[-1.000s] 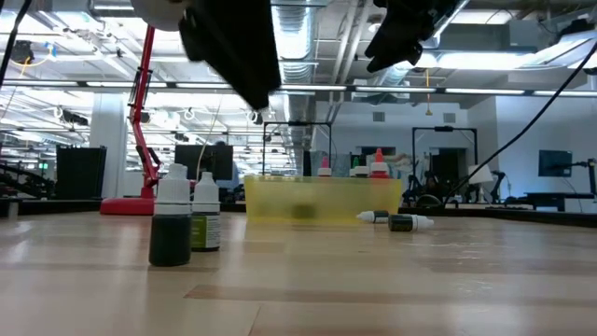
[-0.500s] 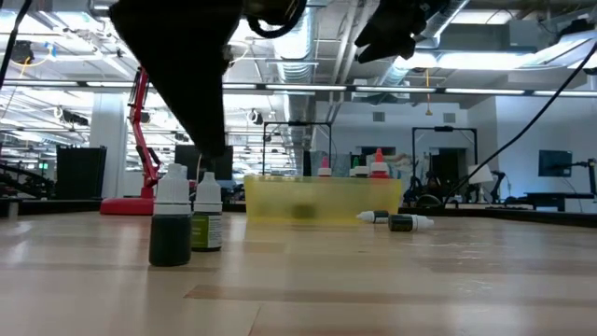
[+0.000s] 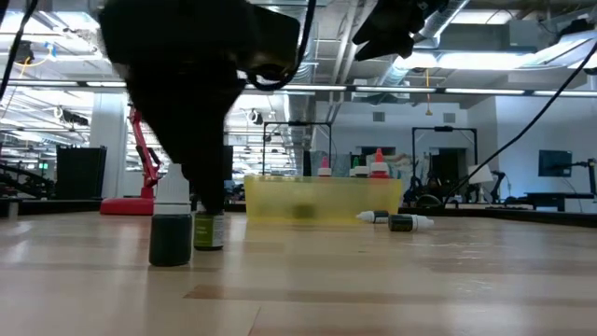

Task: Pick & Place food coloring
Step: Put the small black food coloring bottle into the yellow bin

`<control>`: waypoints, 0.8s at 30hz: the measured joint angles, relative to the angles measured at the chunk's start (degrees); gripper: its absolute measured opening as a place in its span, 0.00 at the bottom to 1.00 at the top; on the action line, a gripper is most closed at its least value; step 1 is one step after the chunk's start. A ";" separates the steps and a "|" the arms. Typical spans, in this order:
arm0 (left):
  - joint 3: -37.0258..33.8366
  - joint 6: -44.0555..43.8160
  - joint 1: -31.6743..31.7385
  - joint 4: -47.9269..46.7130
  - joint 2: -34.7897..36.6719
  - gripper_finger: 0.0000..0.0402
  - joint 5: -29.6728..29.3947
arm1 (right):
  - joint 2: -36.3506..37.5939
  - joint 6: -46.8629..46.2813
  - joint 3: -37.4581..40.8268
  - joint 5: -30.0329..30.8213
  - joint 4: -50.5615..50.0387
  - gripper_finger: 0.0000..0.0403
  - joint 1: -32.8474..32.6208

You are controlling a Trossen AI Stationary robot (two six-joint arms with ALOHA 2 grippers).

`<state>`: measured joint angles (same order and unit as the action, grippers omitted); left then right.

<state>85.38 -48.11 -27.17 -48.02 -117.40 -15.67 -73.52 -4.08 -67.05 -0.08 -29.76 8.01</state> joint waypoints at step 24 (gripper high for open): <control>-0.19 9.96 4.32 -0.49 0.07 0.11 3.43 | 0.00 0.01 -0.01 -0.02 0.26 0.51 -0.02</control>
<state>85.19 -38.15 -22.85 -48.51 -117.34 -12.24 -73.52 -4.07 -67.06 -0.10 -29.50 7.99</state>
